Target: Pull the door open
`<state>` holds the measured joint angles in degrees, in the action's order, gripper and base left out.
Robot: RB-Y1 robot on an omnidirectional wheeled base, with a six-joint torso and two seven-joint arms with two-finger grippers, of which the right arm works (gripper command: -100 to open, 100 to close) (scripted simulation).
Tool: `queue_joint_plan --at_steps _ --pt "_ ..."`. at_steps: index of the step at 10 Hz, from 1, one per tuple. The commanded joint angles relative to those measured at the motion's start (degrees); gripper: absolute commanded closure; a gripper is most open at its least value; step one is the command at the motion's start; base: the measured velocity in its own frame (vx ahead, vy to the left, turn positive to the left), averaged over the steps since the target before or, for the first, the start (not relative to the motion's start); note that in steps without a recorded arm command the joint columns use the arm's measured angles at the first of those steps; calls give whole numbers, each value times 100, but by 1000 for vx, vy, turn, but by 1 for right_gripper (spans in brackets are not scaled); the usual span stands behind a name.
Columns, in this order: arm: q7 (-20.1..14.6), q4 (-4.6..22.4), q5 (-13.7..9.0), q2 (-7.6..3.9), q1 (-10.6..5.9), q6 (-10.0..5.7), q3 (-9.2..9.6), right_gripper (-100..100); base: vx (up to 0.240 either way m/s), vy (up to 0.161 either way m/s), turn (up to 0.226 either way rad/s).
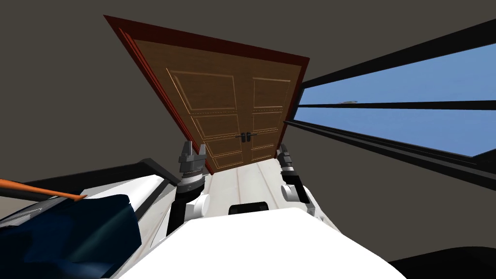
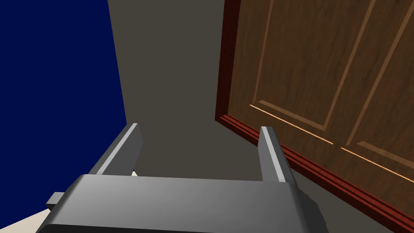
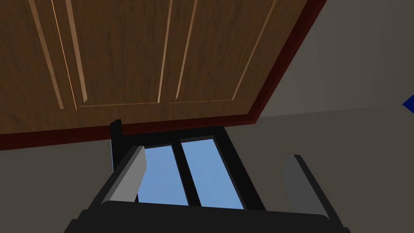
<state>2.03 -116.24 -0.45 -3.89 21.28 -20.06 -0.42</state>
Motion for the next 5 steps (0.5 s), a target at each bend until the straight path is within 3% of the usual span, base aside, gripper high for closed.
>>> queue_joint_plan --at_steps 1,5 --pt "-65 218 -43 -86 -97 -7 -22 -100 91 4 84" --pt "-217 758 -142 -279 -327 -7 -53 -100 95 10 95"
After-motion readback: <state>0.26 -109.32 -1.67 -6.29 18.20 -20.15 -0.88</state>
